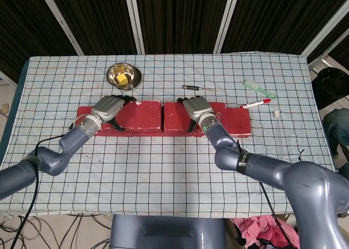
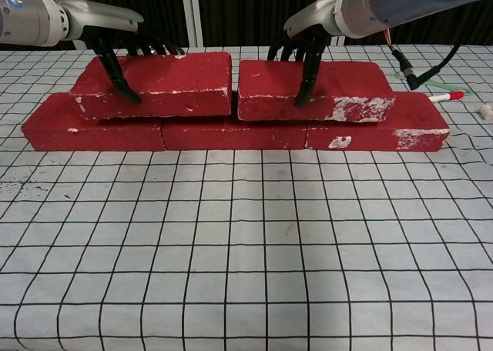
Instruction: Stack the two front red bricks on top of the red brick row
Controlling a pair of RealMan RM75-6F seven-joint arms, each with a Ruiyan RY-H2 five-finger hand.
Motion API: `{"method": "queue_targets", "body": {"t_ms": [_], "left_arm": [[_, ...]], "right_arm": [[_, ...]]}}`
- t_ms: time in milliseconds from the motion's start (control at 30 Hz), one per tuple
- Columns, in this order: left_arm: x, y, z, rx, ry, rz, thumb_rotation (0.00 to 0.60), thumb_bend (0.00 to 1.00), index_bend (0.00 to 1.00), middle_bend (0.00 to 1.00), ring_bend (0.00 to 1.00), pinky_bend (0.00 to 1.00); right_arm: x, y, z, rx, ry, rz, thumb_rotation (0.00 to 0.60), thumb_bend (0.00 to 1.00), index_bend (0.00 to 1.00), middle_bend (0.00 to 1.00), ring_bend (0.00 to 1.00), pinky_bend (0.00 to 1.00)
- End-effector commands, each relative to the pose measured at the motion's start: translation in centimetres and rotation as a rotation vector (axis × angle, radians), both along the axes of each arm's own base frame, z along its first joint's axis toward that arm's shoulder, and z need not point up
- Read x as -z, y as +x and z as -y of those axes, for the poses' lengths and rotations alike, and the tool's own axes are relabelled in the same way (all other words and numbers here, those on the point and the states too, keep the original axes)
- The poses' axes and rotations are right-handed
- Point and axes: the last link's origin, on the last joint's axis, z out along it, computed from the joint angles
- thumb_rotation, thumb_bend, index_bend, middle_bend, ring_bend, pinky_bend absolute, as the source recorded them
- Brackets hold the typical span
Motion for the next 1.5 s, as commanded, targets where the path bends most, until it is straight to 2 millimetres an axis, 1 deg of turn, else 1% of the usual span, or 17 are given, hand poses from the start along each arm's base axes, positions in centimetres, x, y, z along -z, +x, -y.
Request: {"method": "queue_targets", "body": {"t_ms": [33,300,733,1200,1400,1500], "left_arm": [[0.0,0.0,0.0,-0.003,-0.006,0.002,0.6,0.27,0.19,0.22,0.15,0.24],[0.1,-0.2,-0.2,-0.006,-0.015,-0.021,0.6,0.27,0.19,0.22,0.15,0.24],[0.6,0.0,-0.6,-0.007,-0.009,-0.031,0.6,0.27,0.18,0.22,0.15,0.24],[0.9,0.1,-0.5,-0.012,-0.013,-0.044,0.6,0.27,0.17,0.21,0.14,0.24],[0.9,0.1,-0.6,-0.017,-0.01,-0.044,0.6,0.25,0.17,0.21,0.14,0.24],[0.9,0.2,-0.6,-0.019,-0.01,-0.045,0.6,0.22,0.17,0.21,0.14,0.23]], "right_arm": [[0.1,0.0,0.1,-0.003,-0.009,-0.005,0.6,0.0,0.12,0.2,0.18,0.13],[0.2,-0.1,0.2,0.0,-0.013,-0.011,0.6,0.0,0.12,0.2,0.18,0.13],[0.4,-0.1,0.1,0.001,-0.004,-0.01,0.6,0.0,0.12,0.2,0.18,0.13],[0.9,-0.3,0.1,0.01,-0.002,-0.012,0.6,0.0,0.12,0.2,0.18,0.13],[1.1,-0.5,0.2,0.016,-0.006,-0.013,0.6,0.0,0.12,0.19,0.18,0.13],[1.1,-0.6,0.3,0.021,-0.008,-0.012,0.6,0.0,0.12,0.19,0.18,0.13]]}}
